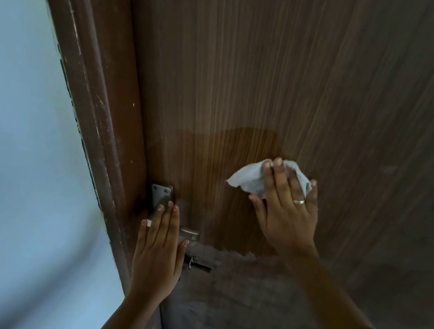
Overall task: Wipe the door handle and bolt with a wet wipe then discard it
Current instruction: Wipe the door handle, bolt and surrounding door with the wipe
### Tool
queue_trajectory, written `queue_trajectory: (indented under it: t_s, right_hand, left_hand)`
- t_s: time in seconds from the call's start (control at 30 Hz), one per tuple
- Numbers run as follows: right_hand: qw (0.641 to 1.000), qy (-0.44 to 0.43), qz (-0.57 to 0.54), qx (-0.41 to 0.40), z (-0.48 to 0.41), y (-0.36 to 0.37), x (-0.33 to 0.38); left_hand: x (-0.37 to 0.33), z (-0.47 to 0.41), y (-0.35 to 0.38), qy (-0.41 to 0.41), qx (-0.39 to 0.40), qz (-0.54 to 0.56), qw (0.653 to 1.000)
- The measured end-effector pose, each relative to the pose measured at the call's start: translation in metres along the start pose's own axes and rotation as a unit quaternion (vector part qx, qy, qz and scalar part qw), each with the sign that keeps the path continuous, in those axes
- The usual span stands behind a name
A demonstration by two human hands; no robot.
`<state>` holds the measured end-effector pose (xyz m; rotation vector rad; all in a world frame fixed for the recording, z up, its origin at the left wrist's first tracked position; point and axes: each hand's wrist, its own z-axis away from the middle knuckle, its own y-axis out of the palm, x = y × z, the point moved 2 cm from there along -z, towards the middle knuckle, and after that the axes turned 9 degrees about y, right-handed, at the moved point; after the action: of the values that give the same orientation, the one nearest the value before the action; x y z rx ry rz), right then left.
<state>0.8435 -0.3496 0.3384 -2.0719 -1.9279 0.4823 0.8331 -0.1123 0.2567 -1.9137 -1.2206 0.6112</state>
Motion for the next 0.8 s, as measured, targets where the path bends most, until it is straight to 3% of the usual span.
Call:
queue_trajectory:
  t_s: [0.1,0.2,0.33,0.47,0.57,0.8]
  right_hand:
    - [1.0,-0.01,-0.015,0.005,0.002,0.003,0.008]
    - [0.993,-0.102,-0.03,0.05,0.026,0.015,0.017]
    - [0.964,-0.215,-0.071,0.143,0.074,0.034,0.023]
    - [0.927,-0.314,0.0,0.205,0.109,0.048,0.015]
    - [0.908,-0.343,0.029,0.24,0.116,0.05,0.009]
    - [0.877,-0.348,-0.043,0.33,0.108,0.059,0.043]
  left_hand:
    - [0.0,0.001,0.0,-0.003,0.008,-0.002,1.0]
    - [0.0,0.003,0.002,-0.01,0.013,0.007,1.0]
    - [-0.002,0.012,0.003,-0.034,0.012,0.034,0.999]
    - [0.003,0.03,0.004,-0.064,0.0,0.048,0.997]
    - [0.01,0.043,0.003,-0.076,0.004,0.054,0.996]
    - [0.017,0.061,-0.006,-0.106,0.023,0.068,0.992]
